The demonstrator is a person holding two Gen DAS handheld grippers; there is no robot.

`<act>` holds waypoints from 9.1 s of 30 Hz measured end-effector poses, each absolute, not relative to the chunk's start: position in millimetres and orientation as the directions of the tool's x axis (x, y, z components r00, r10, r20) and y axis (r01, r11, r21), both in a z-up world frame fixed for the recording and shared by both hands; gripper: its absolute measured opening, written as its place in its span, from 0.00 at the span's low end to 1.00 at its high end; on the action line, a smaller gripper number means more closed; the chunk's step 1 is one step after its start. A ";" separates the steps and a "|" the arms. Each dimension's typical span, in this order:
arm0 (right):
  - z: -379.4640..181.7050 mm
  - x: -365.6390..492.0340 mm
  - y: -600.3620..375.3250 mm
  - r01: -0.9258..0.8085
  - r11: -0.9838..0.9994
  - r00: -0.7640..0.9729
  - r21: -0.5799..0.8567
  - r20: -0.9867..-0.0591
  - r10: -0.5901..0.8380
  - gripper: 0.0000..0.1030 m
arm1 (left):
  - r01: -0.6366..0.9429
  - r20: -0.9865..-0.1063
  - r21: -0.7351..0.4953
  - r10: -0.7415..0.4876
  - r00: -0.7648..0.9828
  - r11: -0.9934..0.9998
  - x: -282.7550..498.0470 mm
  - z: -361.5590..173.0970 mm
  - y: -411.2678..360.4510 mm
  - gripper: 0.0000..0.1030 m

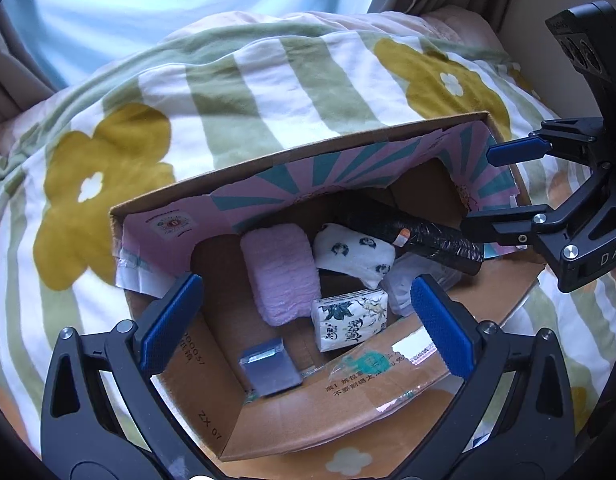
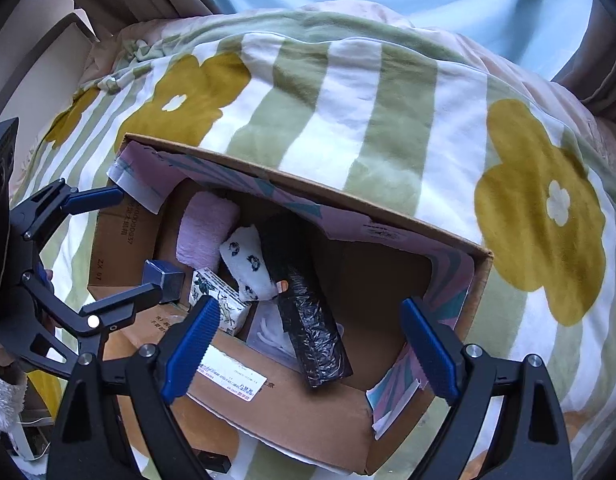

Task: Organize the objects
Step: 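Open both tools to drop the umbrella and blue card box into the box, then withdraw both tools from the cardboard box, then grasp the white flosser pack with the left tool while the right tool grasps the red lipstick, then carry the flosser pack and red lipstick over the cardboard box with both tools, then open both tools to drop the flosser pack and lipstick into the box, then withdraw both tools from the cardboard box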

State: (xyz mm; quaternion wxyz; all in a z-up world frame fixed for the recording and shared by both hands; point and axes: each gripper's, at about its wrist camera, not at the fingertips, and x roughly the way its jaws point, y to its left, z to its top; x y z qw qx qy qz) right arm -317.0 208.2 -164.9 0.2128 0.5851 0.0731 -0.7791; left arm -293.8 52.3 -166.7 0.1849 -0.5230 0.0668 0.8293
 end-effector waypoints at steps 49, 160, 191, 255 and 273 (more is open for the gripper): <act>5.4 -63.7 237.6 0.327 -0.935 -0.535 0.141 -0.788 -0.305 0.87 | -0.190 -0.830 -0.113 0.197 -0.521 -0.975 -35.3 11.3 -3.5 1.00; -27.4 -80.2 176.7 0.694 -0.715 -0.261 0.085 -0.896 -0.360 0.18 | -0.308 -0.839 -0.214 0.336 -0.429 -0.927 16.3 -21.6 36.6 0.53; 16.3 -53.1 221.3 0.236 -0.967 -0.495 0.092 -0.845 -0.201 0.18 | -0.184 -0.823 -0.195 0.263 -0.503 -0.963 -43.7 14.8 21.7 0.53; -188.1 -267.6 151.5 0.632 -0.775 -0.261 0.029 -0.933 -0.248 0.99 | -0.248 -0.931 -0.134 0.207 -0.300 -0.959 -328.0 -189.3 51.1 1.00; -78.0 -212.7 183.8 0.442 -0.896 -0.387 0.049 -0.890 -0.240 1.00 | -0.183 -0.866 -0.140 0.209 -0.454 -0.973 -241.3 -49.9 31.0 1.00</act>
